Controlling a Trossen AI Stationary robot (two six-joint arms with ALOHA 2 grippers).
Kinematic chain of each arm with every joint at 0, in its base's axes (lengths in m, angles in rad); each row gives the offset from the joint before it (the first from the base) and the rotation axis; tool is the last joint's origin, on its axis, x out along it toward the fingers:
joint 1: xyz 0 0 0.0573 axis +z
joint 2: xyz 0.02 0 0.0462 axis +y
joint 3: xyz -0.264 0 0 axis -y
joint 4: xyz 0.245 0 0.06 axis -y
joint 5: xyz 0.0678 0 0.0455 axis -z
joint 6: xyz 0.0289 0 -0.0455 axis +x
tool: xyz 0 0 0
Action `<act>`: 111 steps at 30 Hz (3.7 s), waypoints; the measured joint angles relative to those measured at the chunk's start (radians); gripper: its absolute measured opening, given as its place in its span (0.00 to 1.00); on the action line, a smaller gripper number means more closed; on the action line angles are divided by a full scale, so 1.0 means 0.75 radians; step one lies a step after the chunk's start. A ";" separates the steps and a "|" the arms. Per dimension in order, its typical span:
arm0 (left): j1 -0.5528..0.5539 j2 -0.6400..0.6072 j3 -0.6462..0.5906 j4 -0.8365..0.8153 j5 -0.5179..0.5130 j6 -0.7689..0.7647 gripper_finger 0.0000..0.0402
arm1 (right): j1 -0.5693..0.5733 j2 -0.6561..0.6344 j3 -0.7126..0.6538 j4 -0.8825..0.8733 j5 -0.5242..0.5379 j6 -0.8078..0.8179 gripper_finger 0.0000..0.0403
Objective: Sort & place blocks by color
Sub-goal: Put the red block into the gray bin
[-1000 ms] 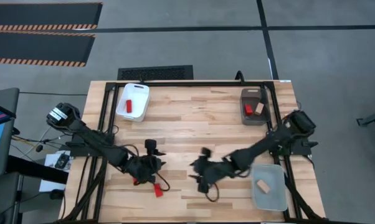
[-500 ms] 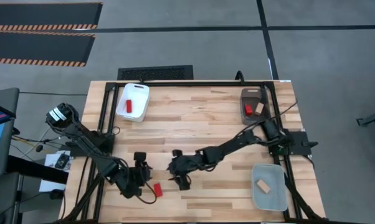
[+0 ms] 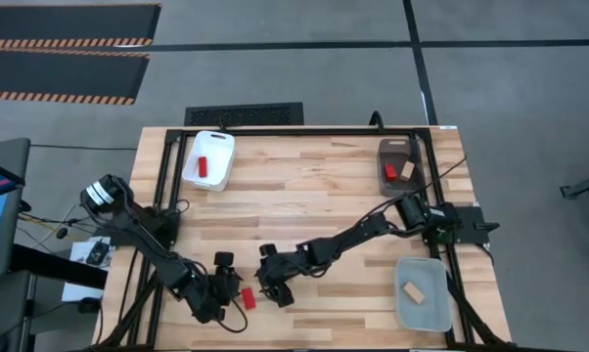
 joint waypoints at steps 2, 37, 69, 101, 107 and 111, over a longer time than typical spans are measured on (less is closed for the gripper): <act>0.004 0.049 0.000 0.000 -0.003 -0.005 0.43 | -0.002 0.000 0.000 -0.003 0.000 0.000 0.61; -0.103 -0.031 0.012 0.063 0.022 -0.144 0.43 | 0.014 -0.006 0.001 0.077 -0.033 -0.079 0.61; 0.030 0.087 0.012 0.172 -0.120 0.058 0.43 | 0.006 -0.002 0.001 -0.010 -0.101 -0.064 0.61; 0.030 0.087 0.060 0.168 -0.235 0.089 0.43 | -0.010 -0.005 0.003 -0.205 0.005 0.134 0.27; 0.029 0.086 0.104 0.080 -0.264 0.127 0.43 | -0.017 -0.013 0.003 -0.224 0.002 0.135 0.29; 0.029 0.086 0.114 -0.050 -0.317 0.028 0.43 | -0.025 -0.074 -0.001 -0.369 0.022 0.133 0.34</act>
